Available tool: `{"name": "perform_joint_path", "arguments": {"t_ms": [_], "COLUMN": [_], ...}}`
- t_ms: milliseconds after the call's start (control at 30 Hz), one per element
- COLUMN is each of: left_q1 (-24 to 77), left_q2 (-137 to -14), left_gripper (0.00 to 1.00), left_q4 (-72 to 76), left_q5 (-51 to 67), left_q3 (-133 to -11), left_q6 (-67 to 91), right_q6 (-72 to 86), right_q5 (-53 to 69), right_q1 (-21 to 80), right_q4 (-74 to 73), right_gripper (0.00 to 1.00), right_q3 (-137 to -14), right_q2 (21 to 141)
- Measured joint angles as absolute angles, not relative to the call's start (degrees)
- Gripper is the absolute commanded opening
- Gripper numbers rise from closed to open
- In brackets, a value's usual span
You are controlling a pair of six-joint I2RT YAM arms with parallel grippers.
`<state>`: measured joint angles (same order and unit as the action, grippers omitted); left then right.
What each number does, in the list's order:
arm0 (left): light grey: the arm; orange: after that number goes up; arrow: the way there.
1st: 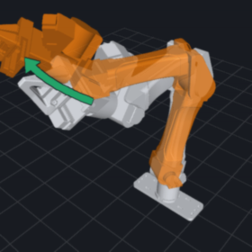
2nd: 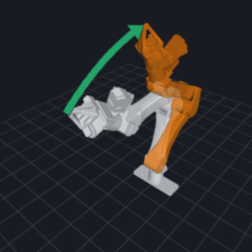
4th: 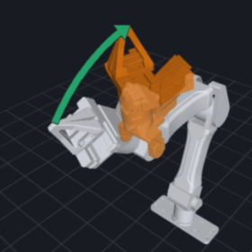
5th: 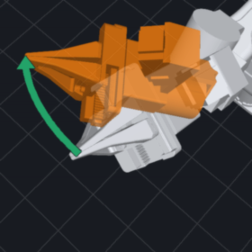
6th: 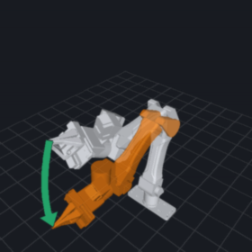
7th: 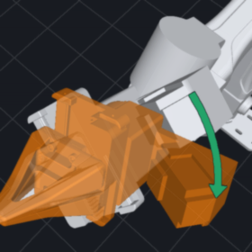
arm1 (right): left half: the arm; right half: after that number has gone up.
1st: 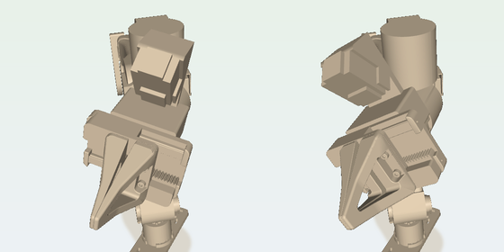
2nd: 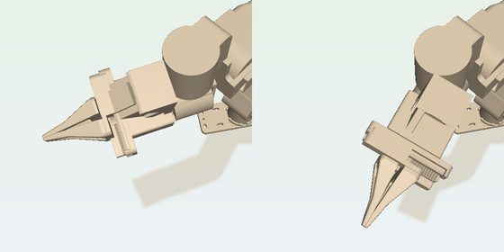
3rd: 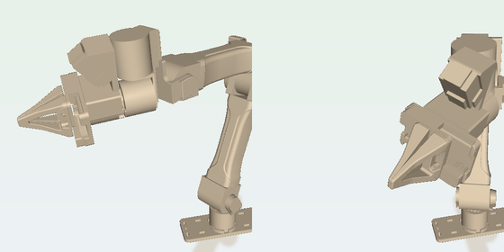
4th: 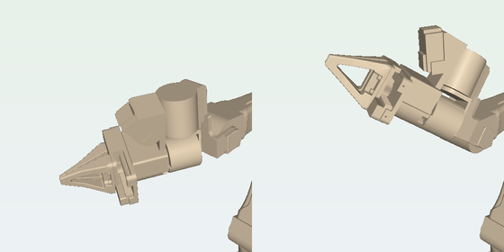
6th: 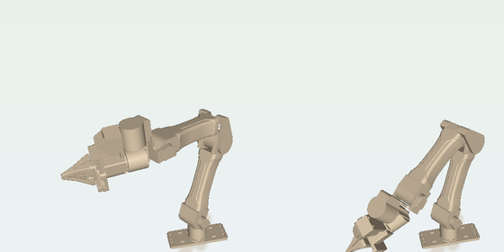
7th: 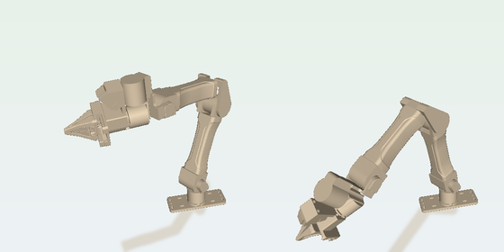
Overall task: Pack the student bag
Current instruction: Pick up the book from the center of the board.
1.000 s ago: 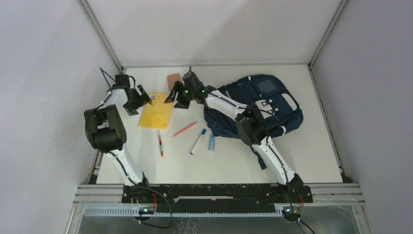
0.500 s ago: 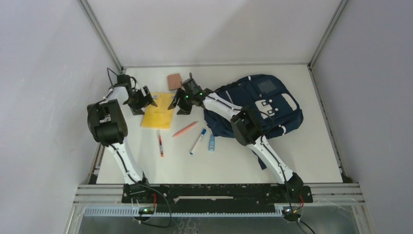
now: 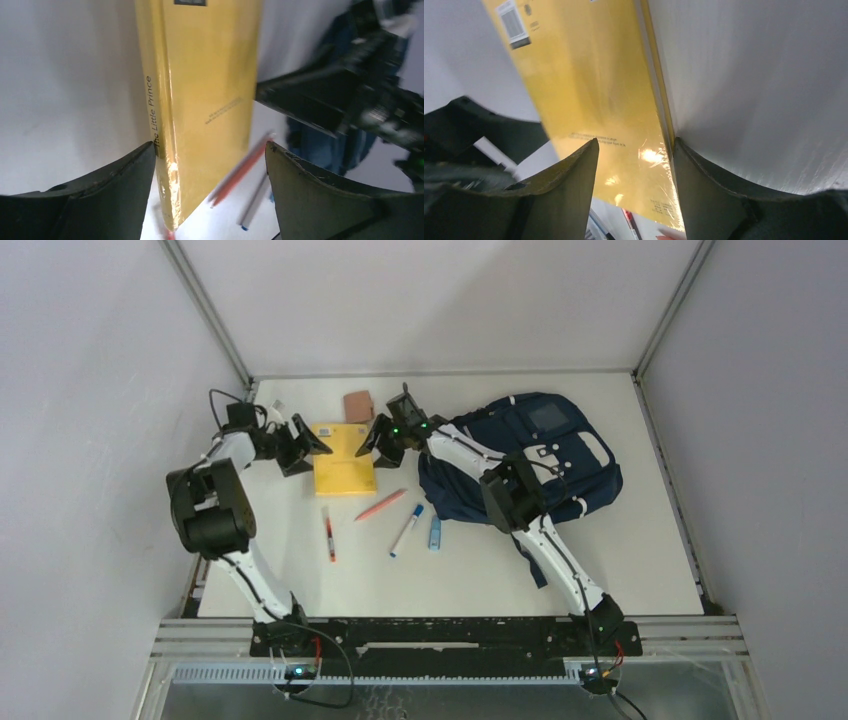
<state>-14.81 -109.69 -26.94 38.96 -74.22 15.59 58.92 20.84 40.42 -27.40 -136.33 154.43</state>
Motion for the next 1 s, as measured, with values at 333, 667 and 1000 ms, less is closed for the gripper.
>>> {"name": "perform_joint_path", "arguments": {"t_ms": [333,667,1000], "left_q1": [-13.28,-13.10,-11.35], "left_q2": [-98.80,-99.88,-101.01], "left_gripper": [0.78,0.54,0.41], "left_q4": [-20.03,-20.51,-16.80], "left_q5": [47.86,44.80,44.56], "left_q3": [-70.06,-70.19,-70.19], "left_q6": [19.73,19.57,22.48], "right_q6": [60.47,60.84,60.84], "right_q5": [22.31,22.83,22.79], "right_q1": [39.42,39.29,37.95], "right_q4": [-23.18,-21.43,-20.25], "right_gripper": [0.65,0.65,0.66], "right_q3": [-134.63,-133.49,-133.14], "right_q2": [154.41,154.28,154.28]}}
